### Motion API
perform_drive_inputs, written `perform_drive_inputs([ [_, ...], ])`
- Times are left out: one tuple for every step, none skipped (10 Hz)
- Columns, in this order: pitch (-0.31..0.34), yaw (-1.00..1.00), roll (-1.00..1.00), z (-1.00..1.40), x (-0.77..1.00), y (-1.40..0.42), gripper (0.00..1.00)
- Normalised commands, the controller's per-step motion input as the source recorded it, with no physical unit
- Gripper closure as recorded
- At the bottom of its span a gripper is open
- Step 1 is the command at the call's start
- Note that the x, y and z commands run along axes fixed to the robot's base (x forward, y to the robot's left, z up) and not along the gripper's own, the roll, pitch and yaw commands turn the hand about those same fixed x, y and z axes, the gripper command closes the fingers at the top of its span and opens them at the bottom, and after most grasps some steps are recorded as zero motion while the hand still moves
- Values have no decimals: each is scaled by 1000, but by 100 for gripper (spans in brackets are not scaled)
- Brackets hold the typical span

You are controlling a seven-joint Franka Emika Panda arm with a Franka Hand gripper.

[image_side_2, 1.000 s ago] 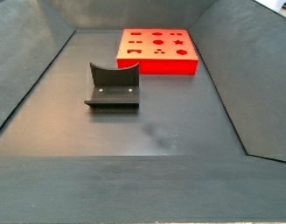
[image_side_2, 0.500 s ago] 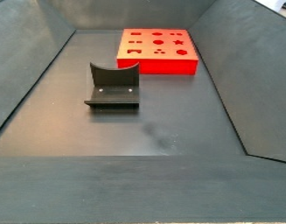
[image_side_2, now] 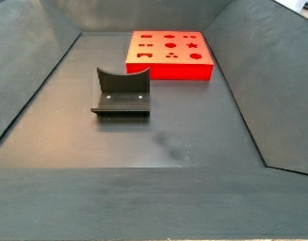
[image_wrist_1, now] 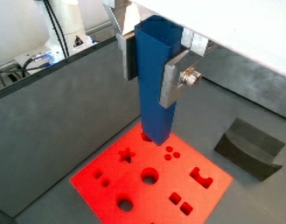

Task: Pick up the rectangle object. Move up. Place the rectangle object on the fixture. Regrasp the rectangle object. Move to above the board. Insert the rectangle object.
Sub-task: Insert the rectangle object.

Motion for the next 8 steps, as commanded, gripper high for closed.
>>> perform_drive_inputs([
  [-211,-103,-190,-620,66,-49,100],
  [-141,-57,-167,-740,226,-49,100],
  [-91,0,-133,-820,397,-120,100],
  [-6,-11,-74,-797,546,-200,100],
  [0,-63,-47,-709,694,-249,100],
  [0,-74,-44,-649,777,-289,100],
  [0,-69,-43,-634,766,-314,100],
  [39,-57,0,-591,737,-383,100],
])
